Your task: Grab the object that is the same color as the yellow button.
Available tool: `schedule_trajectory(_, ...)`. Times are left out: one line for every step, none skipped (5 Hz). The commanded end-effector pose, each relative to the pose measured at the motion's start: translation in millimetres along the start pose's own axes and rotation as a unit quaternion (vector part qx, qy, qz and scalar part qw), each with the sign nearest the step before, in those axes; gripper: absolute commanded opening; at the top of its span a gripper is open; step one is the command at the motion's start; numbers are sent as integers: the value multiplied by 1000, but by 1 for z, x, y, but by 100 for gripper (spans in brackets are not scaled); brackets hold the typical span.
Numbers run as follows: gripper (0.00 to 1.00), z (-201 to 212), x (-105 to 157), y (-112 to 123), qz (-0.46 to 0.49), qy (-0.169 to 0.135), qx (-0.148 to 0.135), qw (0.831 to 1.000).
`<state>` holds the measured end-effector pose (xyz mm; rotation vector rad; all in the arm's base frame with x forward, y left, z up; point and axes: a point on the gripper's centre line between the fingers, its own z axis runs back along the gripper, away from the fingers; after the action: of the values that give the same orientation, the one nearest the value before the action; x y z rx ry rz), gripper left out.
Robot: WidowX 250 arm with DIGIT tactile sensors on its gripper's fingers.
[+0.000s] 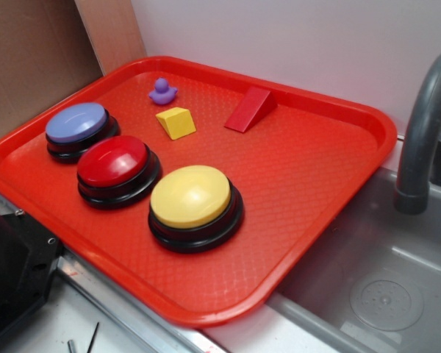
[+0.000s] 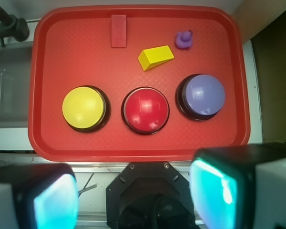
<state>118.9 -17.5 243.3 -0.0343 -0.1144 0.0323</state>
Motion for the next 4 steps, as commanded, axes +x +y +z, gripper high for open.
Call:
schedule_trajectory(100, 0, 0, 0, 0, 0, 0, 1000)
schedule_trajectory(100, -16, 7, -2, 60, 11, 13, 998)
schedule_trajectory(100, -25, 17, 2, 159, 5, -26, 987)
schedule_trajectory(100, -42, 33, 9, 270, 3, -47, 962)
